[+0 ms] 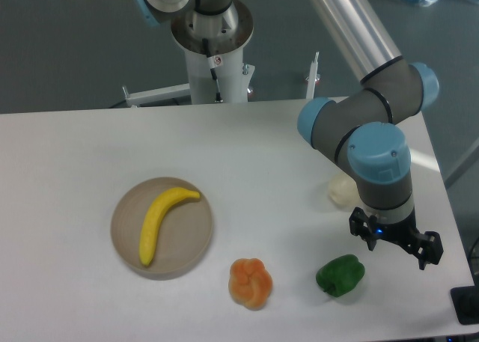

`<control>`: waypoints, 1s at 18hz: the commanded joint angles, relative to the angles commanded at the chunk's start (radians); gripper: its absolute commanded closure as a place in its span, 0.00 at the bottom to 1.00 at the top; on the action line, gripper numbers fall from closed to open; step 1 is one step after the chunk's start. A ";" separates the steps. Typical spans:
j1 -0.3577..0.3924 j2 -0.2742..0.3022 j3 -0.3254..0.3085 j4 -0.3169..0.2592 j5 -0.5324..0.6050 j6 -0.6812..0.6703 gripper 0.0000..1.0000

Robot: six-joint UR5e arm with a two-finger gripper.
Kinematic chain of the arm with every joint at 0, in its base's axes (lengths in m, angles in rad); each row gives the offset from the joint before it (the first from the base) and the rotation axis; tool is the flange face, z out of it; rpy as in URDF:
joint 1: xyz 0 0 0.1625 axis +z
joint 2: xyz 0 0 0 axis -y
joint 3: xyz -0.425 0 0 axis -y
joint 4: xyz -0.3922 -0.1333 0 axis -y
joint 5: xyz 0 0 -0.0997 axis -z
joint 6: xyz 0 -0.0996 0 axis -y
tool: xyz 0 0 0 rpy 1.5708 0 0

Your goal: Pick up the banana from the plate

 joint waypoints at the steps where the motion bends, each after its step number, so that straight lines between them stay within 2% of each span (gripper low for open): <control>1: -0.003 0.000 0.002 0.000 0.002 -0.002 0.00; 6: -0.032 0.003 -0.003 -0.009 0.017 -0.064 0.00; 12: -0.090 0.078 -0.052 -0.023 0.002 -0.339 0.00; 14: -0.109 0.118 -0.073 -0.078 0.000 -0.397 0.00; 18: -0.144 0.193 -0.093 -0.234 -0.067 -0.483 0.00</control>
